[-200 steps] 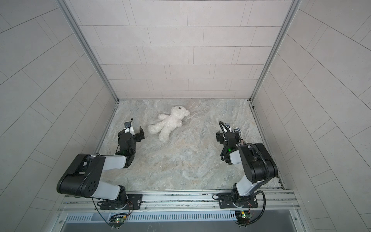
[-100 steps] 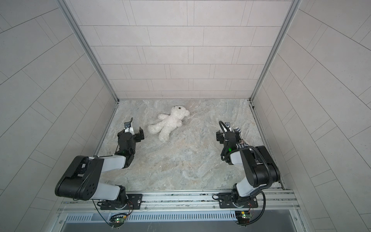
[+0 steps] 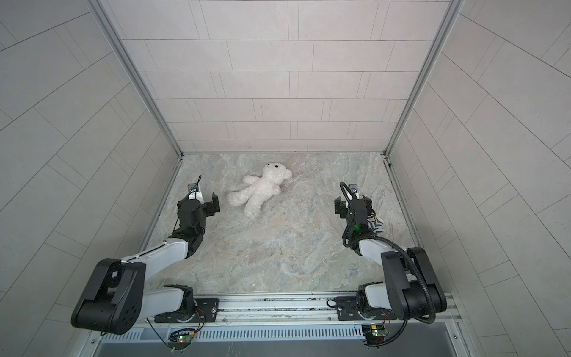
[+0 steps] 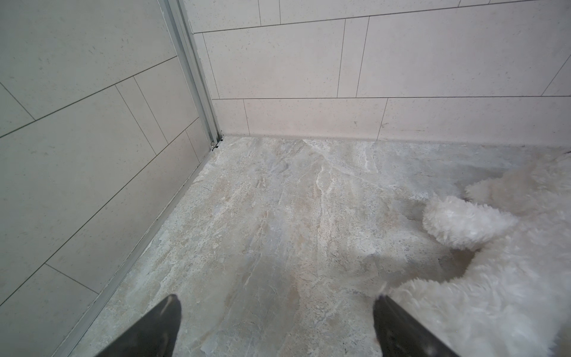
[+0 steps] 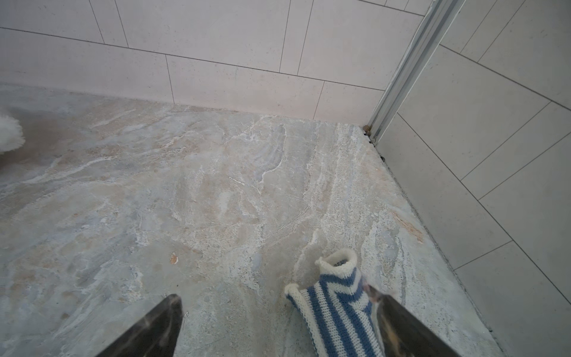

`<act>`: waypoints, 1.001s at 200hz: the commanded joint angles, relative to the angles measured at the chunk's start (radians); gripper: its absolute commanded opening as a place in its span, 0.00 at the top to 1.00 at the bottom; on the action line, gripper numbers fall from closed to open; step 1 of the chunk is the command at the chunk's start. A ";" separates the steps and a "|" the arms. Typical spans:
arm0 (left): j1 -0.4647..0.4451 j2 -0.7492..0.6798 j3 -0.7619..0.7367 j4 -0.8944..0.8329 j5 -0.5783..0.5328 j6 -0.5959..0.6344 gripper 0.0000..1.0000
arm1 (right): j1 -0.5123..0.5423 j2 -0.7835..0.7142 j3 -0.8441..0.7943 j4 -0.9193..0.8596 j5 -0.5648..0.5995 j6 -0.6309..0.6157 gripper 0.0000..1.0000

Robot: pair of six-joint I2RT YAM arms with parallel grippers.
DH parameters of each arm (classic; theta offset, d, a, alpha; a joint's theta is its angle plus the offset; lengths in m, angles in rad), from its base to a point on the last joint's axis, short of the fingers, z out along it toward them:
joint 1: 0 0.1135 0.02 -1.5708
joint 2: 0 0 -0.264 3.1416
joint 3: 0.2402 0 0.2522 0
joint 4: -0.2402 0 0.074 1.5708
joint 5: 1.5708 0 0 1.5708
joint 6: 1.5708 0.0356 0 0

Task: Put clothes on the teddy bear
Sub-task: 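Grasp the white teddy bear with the left gripper while the right moves toward the sweater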

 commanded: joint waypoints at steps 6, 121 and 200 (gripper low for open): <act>-0.012 -0.073 0.067 -0.141 0.065 -0.038 0.00 | 0.017 -0.080 0.034 -0.112 -0.038 0.035 0.00; -0.179 0.256 0.697 -0.926 0.360 -0.351 0.00 | 0.200 -0.099 0.438 -0.918 -0.082 0.182 0.01; -0.285 0.763 1.200 -1.233 0.306 -0.242 0.00 | 0.317 -0.065 0.445 -0.953 -0.171 0.222 0.00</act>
